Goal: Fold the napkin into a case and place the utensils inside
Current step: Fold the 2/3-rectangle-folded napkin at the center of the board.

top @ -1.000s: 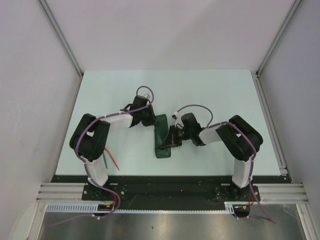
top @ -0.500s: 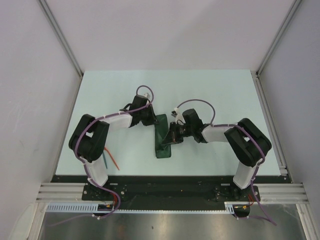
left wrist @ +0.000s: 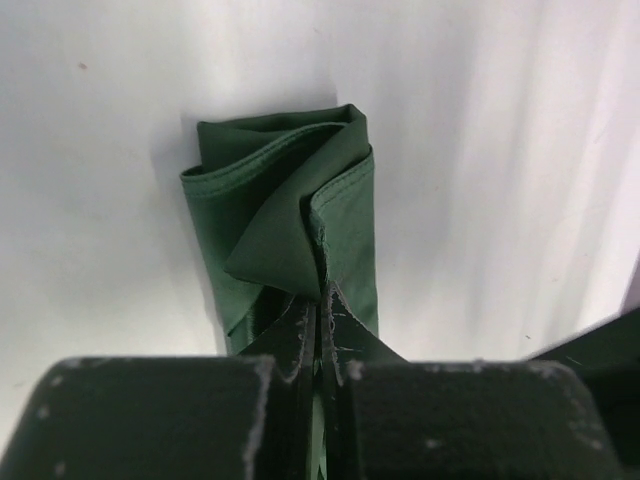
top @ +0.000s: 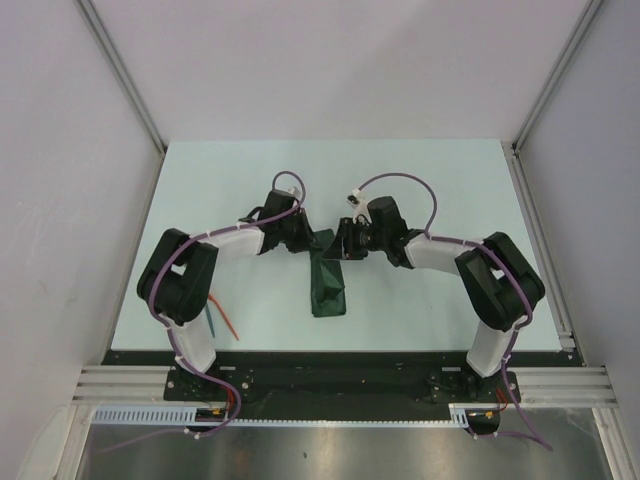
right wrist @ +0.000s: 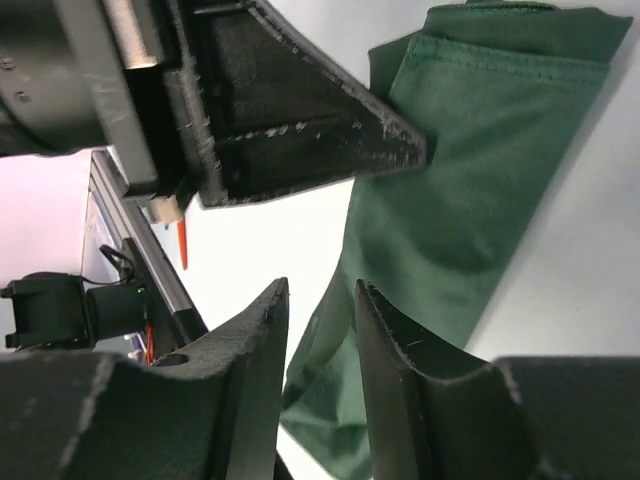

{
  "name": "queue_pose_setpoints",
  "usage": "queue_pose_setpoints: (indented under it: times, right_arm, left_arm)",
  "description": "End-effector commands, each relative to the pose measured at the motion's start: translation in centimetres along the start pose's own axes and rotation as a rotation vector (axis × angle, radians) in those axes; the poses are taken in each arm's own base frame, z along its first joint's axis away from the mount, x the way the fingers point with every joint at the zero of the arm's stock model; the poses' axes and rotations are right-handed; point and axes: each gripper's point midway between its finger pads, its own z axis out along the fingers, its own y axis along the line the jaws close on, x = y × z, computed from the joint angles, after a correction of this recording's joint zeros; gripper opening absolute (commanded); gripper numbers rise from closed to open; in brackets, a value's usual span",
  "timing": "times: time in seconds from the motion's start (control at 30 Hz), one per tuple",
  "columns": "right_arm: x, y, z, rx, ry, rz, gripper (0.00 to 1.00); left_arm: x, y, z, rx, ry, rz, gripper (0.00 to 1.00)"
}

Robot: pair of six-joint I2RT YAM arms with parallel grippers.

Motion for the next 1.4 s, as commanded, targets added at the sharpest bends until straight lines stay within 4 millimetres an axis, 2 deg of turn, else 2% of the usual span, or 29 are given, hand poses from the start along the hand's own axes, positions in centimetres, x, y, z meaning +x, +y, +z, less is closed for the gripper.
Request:
queue_pose_setpoints:
  times: [0.0,0.1,0.33,0.47,0.63,0.8,0.9,0.93,1.07,1.27,1.37]
  right_arm:
    - [-2.8,-0.2,0.8,-0.03,-0.095,-0.032,0.38]
    - [-3.8,-0.3,0.6,-0.032,-0.126,-0.009,0.38]
    - [-2.1,-1.2,1.9,-0.018,-0.084,-0.108,0.42]
    - [-2.1,-1.1,2.7,-0.006,-0.089,-0.152,0.45]
    - [-2.3,-2.3,3.8,0.058,-0.09,-0.157,0.45]
    - [-1.3,-4.0,4.4,0.093,-0.077,-0.14,0.41]
    - [-0.8,-4.5,4.5,0.092,-0.069,-0.139,0.4]
    - [-0.8,-4.4,4.5,0.087,-0.065,-0.14,0.4]
    - [-0.7,-4.4,4.6,0.078,-0.061,-0.141,0.38]
    - [-1.0,-4.1,4.4,0.055,-0.069,-0.132,0.36]
    - [-1.3,-3.9,4.2,0.046,-0.081,-0.128,0.35]
  left_arm:
    - [-0.9,-3.1,-1.4,0.11,-0.001,-0.04,0.0]
    - [-0.7,-3.0,-1.3,0.115,0.005,-0.035,0.0]
    - [-0.5,-3.3,-1.2,0.116,0.03,-0.08,0.0]
    - [-0.4,-3.3,-1.2,0.114,0.038,-0.117,0.0]
    - [-0.5,-3.1,-0.9,0.105,0.038,-0.144,0.01]
    - [-0.9,-2.9,-0.5,0.089,0.04,-0.137,0.15]
    - [-1.4,-2.9,-0.4,0.081,0.038,-0.108,0.29]
    - [-1.6,-2.7,-0.4,0.07,0.036,-0.089,0.36]
    - [-2.2,-1.8,-0.4,0.006,0.033,-0.05,0.44]
    - [-4.0,-1.0,-0.8,-0.084,0.004,0.042,0.5]
    - [-3.8,-0.1,-0.7,-0.13,0.028,0.07,0.54]
